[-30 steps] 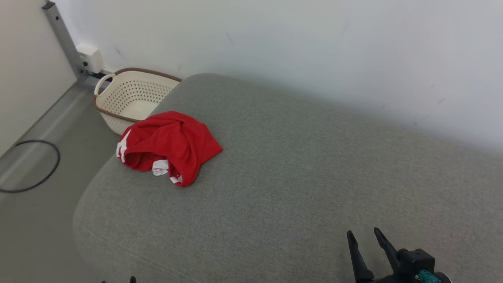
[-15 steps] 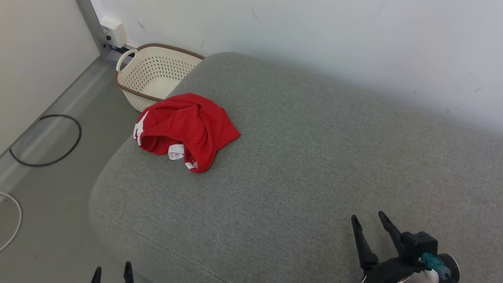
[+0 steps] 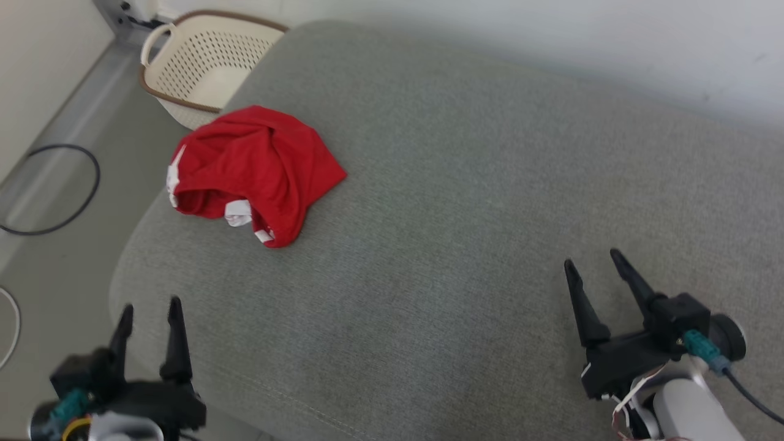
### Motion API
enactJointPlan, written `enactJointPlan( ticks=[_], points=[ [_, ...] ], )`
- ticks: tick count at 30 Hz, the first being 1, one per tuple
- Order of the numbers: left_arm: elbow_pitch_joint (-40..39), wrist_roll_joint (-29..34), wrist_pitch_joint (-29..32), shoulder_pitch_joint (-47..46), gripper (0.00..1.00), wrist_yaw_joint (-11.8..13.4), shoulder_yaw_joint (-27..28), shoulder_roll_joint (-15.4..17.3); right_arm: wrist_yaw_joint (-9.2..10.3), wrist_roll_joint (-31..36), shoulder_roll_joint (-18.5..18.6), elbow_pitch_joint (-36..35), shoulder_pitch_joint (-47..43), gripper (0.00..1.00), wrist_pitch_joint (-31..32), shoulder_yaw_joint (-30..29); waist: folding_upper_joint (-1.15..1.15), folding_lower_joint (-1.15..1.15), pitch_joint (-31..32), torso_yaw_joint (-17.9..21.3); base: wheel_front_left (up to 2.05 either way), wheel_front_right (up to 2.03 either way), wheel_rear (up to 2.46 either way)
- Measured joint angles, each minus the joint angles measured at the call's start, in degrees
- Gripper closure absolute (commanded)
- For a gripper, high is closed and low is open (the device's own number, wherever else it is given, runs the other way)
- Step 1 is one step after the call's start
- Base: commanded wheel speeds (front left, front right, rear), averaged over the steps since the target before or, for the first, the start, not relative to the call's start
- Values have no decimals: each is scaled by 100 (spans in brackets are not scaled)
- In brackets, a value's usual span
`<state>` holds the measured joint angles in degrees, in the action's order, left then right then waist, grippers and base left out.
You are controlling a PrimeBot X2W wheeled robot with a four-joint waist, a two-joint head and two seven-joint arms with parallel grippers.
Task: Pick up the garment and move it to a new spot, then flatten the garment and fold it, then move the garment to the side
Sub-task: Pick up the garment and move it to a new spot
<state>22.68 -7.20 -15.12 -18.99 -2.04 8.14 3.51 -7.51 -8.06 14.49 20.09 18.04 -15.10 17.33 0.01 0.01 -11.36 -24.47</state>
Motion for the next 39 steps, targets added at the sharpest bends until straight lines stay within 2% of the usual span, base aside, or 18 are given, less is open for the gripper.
enactJointPlan(
  ticks=[8,18,29,36,37,38,39],
  points=[
    [624,111,0,-1168,0,-249,166,346,0,-4,154,-244,411,0,-1,126,0,0,-550,267,0,0,0],
    [1783,43,0,-2435,0,-493,34,1007,0,-13,191,-491,761,0,-1,166,0,0,-1119,802,0,0,0],
    [2934,-379,101,-3395,0,-543,-477,1440,-1,-9,212,-728,917,0,-7,65,0,-1,-1569,1300,0,0,0],
    [3716,-538,296,-3692,0,-535,-493,1780,-1,-25,144,-772,967,0,-11,52,-1,-1,-1698,1605,0,0,0],
    [3794,-538,296,-3730,7,-513,-504,1768,-1,-32,142,-775,967,0,-11,37,-1,-1,-1702,1641,0,0,0],
    [3838,-538,289,-3753,90,-481,-516,1739,-1,-42,138,-775,966,0,-11,24,-1,-1,-1700,1671,0,0,0],
    [3873,-537,270,-3758,100,-457,-534,1709,-1,-45,127,-773,961,0,-11,5,-1,-1,-1690,1694,0,0,0]
  ],
)
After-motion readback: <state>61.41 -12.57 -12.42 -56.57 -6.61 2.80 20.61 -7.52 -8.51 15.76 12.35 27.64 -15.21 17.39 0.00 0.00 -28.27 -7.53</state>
